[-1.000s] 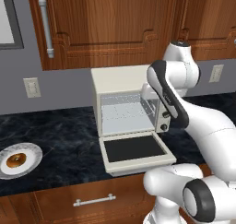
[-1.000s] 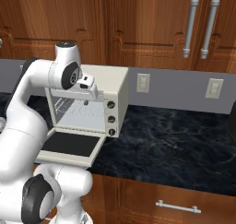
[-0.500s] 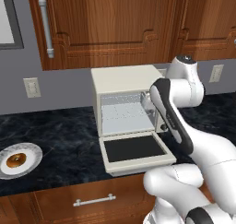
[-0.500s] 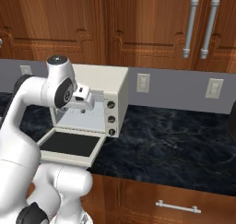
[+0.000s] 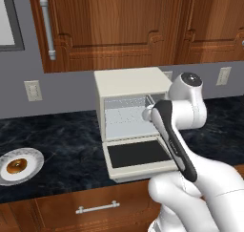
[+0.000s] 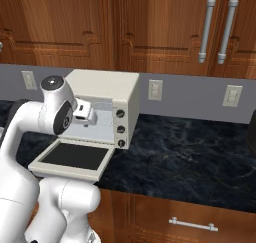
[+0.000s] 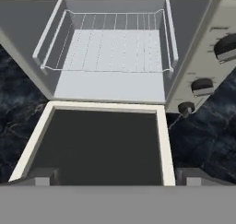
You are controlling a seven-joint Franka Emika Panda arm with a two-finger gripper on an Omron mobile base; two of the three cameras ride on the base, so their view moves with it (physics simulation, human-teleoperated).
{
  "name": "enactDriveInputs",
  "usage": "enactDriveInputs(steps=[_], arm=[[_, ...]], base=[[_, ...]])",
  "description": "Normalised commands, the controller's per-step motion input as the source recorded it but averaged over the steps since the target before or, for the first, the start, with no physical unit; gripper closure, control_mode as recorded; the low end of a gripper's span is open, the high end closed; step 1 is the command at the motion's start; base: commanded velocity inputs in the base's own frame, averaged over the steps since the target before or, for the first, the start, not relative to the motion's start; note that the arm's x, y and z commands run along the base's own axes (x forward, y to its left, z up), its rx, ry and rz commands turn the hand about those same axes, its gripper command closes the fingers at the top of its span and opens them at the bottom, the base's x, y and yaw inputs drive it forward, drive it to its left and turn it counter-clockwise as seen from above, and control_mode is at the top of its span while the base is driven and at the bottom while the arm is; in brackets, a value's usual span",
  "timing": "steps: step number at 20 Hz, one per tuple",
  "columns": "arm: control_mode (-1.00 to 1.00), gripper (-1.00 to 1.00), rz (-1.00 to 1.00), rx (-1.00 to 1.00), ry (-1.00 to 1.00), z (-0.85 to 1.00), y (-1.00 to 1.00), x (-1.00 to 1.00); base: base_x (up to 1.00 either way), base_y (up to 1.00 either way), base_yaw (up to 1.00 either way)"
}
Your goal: Pick up the bagel from the plate, place it on the toaster oven rack, close the door, and set the timer.
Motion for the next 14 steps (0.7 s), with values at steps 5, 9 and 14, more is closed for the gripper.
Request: enactDriveInputs(steps=[5, 9, 14], arm=[[-1.0, -1.0, -0.01, 0.04, -0.15, 0.0, 0.28, 0.0], [-1.0, -1.0, -0.02, 0.01, -0.12, 0.0, 0.28, 0.0], [-1.0, -1.0, -0.02, 0.0, -0.03, 0.0, 0.13, 0.03]], base=[[0.0, 0.0, 0.0], [0.0, 0.0, 0.0], [0.0, 0.0, 0.0]])
